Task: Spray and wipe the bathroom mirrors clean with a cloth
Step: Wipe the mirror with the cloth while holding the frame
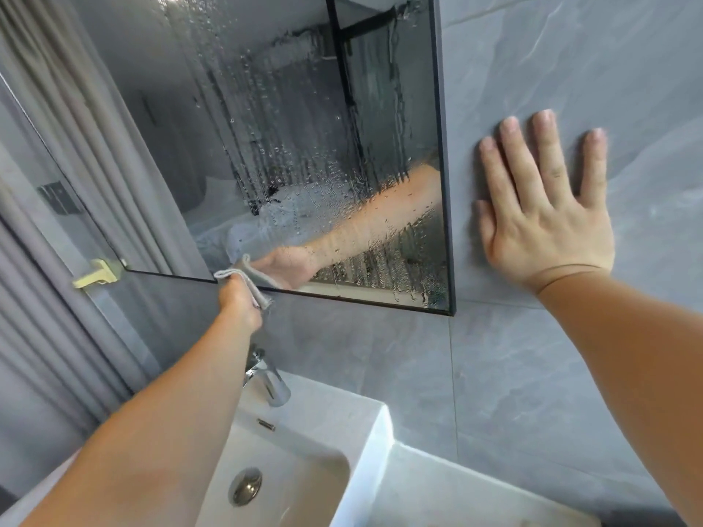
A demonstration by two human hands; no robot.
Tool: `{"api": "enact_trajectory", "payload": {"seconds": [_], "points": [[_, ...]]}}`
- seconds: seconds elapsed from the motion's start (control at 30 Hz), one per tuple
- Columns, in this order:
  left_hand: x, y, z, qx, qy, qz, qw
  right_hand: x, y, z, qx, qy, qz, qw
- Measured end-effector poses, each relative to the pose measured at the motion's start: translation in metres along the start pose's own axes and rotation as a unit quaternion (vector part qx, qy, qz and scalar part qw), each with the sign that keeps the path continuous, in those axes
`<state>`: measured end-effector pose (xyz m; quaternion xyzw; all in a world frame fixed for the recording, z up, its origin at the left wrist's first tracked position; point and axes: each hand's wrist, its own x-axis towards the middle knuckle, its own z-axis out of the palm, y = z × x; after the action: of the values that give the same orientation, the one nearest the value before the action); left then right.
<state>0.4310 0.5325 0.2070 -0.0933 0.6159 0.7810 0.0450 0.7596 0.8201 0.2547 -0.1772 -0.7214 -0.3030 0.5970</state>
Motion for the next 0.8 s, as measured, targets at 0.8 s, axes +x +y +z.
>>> {"api": "enact_trajectory", "payload": {"seconds": [0.8], "points": [[-0.023, -0.007, 0.043, 0.051, -0.010, 0.224, 0.973, 0.000, 0.000, -0.001, 0.014, -0.006, -0.003, 1.000]]}}
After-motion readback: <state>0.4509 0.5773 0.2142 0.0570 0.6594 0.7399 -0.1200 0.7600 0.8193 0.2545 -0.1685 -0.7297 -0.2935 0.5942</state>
